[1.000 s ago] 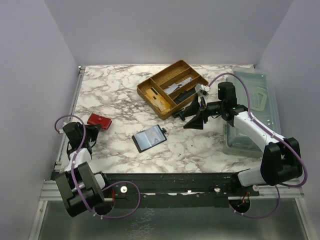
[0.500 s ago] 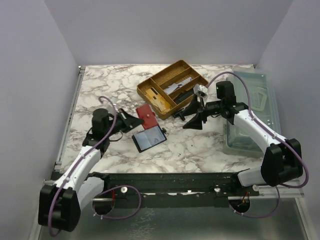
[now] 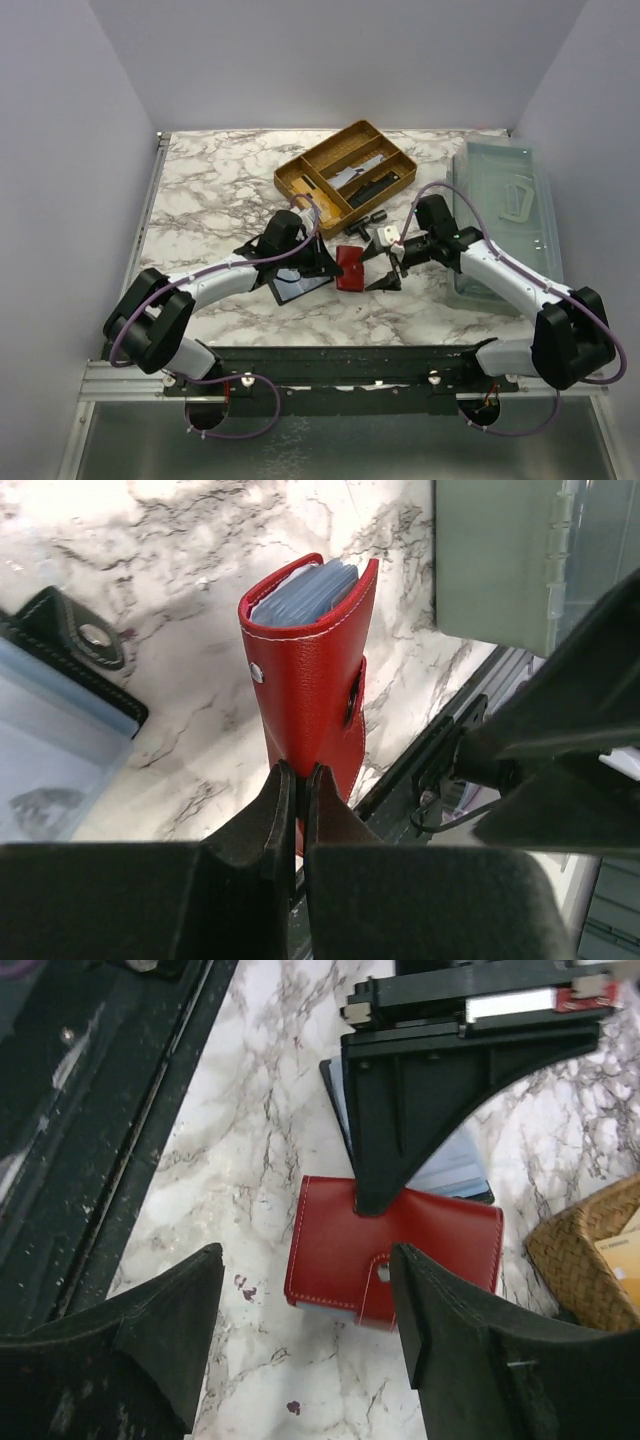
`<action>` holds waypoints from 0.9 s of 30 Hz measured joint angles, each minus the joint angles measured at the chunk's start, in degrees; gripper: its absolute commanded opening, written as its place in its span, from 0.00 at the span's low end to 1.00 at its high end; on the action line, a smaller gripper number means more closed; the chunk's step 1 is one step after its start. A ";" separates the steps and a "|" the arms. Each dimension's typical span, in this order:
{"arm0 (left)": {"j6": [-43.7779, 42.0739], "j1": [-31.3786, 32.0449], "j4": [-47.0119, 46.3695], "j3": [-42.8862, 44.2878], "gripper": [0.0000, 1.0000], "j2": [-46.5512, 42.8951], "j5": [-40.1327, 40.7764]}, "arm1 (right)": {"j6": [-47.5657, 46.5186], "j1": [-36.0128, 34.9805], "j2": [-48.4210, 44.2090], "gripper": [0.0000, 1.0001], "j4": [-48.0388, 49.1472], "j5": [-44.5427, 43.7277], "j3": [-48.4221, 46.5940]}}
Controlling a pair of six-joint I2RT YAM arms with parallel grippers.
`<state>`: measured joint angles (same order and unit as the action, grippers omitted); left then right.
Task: Take the credit cards out of the card holder
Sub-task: Open the card holder at the center of the board.
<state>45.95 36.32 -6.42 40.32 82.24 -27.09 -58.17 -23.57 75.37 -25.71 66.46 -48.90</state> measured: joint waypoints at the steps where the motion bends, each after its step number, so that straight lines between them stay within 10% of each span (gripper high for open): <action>1: 0.04 0.35 -0.02 0.39 0.00 0.37 0.00 | -0.48 -1.46 0.33 0.66 0.87 -1.68 0.68; 16: 1.88 2.60 -0.31 1.09 0.00 1.29 0.07 | -0.76 -7.65 5.53 0.44 10.16 -17.49 2.27; 27: 3.37 2.64 -0.87 -1.99 0.00 0.28 0.72 | -0.96 -9.09 6.60 0.00 10.14 -20.55 1.68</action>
<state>49.32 38.96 -7.29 38.33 82.52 -26.37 -59.13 -32.67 81.97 -15.57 45.91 -47.22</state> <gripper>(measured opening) 0.039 0.032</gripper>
